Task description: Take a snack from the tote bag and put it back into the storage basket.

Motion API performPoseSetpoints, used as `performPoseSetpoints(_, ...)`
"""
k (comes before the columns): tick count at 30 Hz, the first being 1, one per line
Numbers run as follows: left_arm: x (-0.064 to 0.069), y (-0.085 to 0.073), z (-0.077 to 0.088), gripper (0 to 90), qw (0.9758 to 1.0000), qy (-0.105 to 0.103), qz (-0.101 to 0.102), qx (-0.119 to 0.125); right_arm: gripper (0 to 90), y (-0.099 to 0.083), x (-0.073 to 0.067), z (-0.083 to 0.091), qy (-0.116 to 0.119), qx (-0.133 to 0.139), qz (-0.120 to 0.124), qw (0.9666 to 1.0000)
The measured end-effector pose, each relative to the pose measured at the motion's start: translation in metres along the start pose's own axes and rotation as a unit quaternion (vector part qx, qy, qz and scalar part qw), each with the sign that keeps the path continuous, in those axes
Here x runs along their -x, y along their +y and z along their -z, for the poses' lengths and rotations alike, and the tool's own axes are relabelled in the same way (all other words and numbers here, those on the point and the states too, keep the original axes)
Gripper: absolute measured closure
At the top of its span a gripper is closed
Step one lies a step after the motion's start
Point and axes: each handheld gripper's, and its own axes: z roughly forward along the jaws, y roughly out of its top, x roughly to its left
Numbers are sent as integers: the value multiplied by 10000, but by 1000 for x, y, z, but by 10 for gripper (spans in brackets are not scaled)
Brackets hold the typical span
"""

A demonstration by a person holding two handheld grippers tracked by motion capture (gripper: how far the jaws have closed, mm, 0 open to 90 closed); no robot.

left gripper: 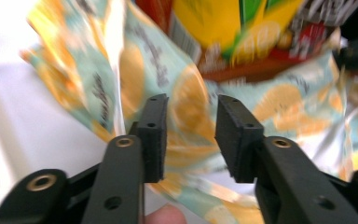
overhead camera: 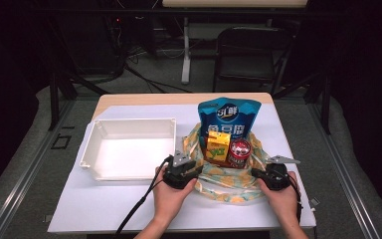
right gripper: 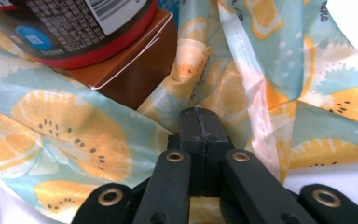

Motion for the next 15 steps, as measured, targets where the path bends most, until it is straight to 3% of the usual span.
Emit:
performPoseSetpoints(5,-1,16,-1,509,9993,156,163,300,900,0,-2,5,-19,32,165,9999)
performPoseSetpoints(8,-1,20,-8,434,9991,272,217,229,900,-1,-5,4,80,189,84,9998)
performPoseSetpoints(11,-3,19,-18,398,9989,381,251,58,900,-1,-4,5,52,147,160,9998)
performPoseSetpoints(13,-1,19,-18,448,9983,560,170,66,900,-2,-4,6,59,158,166,9997)
performPoseSetpoints(14,-2,19,-18,550,9983,543,187,38,900,-1,-3,8,3,61,288,9996)
performPoseSetpoints(15,-3,19,-18,635,9980,606,167,-28,900,-2,-4,7,94,196,205,9996)
